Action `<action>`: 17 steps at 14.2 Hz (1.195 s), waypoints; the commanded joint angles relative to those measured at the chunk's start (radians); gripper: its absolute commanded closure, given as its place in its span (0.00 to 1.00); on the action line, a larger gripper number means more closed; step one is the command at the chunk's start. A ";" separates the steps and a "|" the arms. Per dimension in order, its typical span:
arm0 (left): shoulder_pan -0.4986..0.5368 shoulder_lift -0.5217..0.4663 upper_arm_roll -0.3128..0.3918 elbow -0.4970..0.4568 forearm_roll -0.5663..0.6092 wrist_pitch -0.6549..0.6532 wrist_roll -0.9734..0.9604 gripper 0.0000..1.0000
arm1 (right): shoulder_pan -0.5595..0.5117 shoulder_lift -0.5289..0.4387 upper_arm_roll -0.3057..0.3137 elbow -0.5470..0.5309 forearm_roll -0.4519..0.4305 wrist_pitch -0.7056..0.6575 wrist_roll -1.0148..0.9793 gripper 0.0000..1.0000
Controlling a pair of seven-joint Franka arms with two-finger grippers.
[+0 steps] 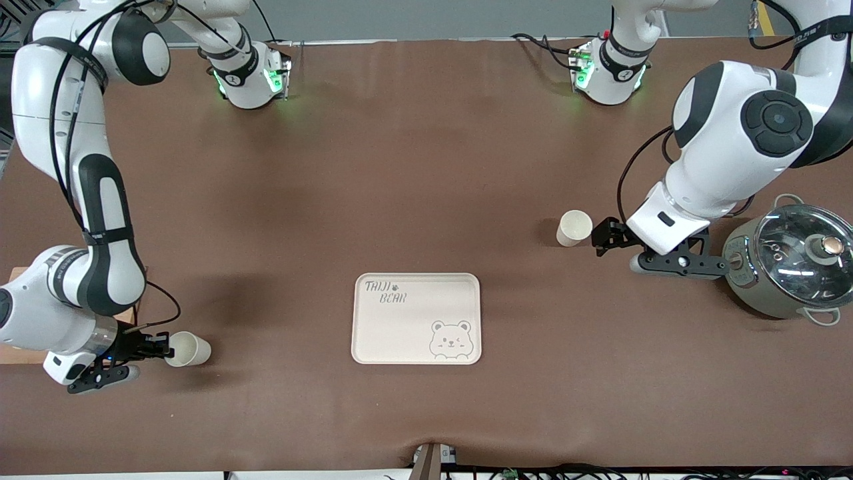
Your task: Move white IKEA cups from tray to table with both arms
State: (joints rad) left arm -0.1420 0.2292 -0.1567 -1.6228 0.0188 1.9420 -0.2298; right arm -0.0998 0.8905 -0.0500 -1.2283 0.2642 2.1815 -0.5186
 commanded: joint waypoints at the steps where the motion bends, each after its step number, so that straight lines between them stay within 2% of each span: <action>1: 0.002 0.010 -0.010 0.026 0.017 -0.023 -0.035 0.00 | 0.003 -0.005 0.001 -0.010 0.018 0.009 -0.020 0.56; 2: 0.004 0.016 -0.010 0.024 0.017 -0.023 -0.046 0.00 | 0.002 -0.005 0.001 -0.010 0.017 0.009 -0.020 0.51; 4: 0.009 0.021 -0.010 0.023 0.017 -0.023 -0.054 0.00 | 0.003 -0.005 -0.001 -0.010 0.015 0.009 -0.020 0.32; 5: 0.015 0.021 -0.009 0.023 0.018 -0.023 -0.054 0.00 | 0.003 -0.008 -0.001 -0.010 0.015 0.009 -0.020 0.05; 6: 0.019 0.021 -0.009 0.027 0.017 -0.023 -0.054 0.00 | 0.003 -0.013 -0.001 -0.010 0.015 0.006 -0.021 0.00; 12: 0.013 0.028 -0.006 0.080 0.018 -0.023 -0.056 0.00 | 0.011 -0.067 -0.007 -0.008 0.003 -0.049 -0.017 0.00; 14: 0.021 0.029 0.000 0.083 0.026 -0.035 -0.056 0.00 | 0.020 -0.094 -0.007 -0.005 -0.037 -0.057 -0.009 0.00; 17: 0.018 0.029 0.002 0.081 0.032 -0.051 -0.052 0.00 | 0.019 -0.137 -0.014 0.001 -0.039 -0.090 -0.008 0.00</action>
State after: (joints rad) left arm -0.1253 0.2438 -0.1495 -1.5717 0.0188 1.9227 -0.2691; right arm -0.0857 0.8025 -0.0538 -1.2137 0.2453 2.1297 -0.5242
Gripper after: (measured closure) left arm 0.000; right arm 0.000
